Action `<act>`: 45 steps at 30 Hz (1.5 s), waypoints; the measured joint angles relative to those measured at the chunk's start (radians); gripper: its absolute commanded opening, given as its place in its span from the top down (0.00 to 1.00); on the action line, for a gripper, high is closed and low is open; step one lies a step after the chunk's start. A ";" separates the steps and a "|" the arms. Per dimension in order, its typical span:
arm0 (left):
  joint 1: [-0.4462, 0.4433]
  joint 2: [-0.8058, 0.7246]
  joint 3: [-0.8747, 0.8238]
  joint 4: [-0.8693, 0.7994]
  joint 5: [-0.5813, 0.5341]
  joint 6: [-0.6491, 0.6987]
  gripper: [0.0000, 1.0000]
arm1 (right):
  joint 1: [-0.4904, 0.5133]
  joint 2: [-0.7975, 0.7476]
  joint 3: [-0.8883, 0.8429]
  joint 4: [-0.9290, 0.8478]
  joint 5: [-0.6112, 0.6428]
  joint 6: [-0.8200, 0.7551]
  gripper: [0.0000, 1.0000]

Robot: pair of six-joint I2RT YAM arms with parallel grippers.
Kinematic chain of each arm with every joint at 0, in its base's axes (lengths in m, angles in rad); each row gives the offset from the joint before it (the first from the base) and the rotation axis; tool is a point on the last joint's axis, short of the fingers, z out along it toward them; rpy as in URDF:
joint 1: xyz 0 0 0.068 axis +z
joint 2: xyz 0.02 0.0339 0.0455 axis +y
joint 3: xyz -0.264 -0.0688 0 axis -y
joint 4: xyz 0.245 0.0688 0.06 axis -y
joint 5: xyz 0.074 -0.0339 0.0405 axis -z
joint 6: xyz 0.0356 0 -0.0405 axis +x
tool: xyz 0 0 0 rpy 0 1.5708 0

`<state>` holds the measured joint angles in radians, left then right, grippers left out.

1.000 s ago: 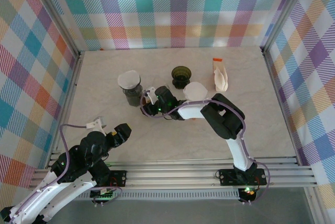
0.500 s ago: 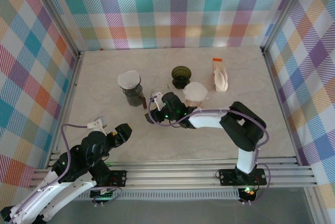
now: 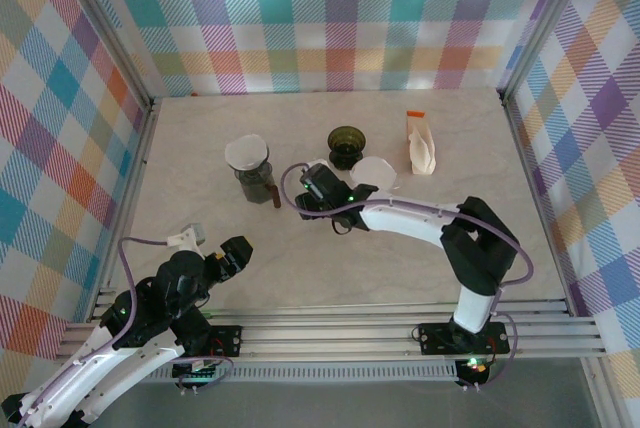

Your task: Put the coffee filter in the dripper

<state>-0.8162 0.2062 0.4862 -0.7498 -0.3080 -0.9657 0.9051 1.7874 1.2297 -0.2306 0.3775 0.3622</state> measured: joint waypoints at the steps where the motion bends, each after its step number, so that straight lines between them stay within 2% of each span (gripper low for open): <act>1: 0.000 0.000 0.000 0.000 0.000 0.000 0.01 | -0.006 0.019 0.023 -0.013 0.009 0.000 0.32; 8: 0.000 0.000 -0.006 0.000 0.001 0.000 0.02 | -0.045 0.131 0.143 -0.071 0.035 -0.018 0.32; 12: 0.000 0.000 -0.008 0.000 0.002 0.000 0.02 | -0.061 0.177 0.173 -0.079 0.034 -0.038 0.38; 20: 0.000 0.000 -0.008 0.000 0.003 0.000 0.02 | -0.067 0.199 0.197 -0.083 0.011 -0.093 0.67; 25: 0.000 -0.002 -0.011 0.000 0.003 -0.003 0.02 | -0.064 0.190 0.174 -0.060 -0.011 -0.106 0.78; 33: 0.000 -0.004 -0.025 0.000 0.003 -0.008 0.02 | 0.003 0.058 0.020 -0.066 -0.014 -0.108 0.81; 45: 0.000 -0.004 -0.053 0.028 0.003 -0.008 0.01 | 0.223 -0.325 -0.316 -0.183 0.016 -0.004 0.81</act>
<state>-0.8162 0.2024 0.4332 -0.7219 -0.3046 -0.9733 1.1282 1.4624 0.9138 -0.4141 0.3939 0.3584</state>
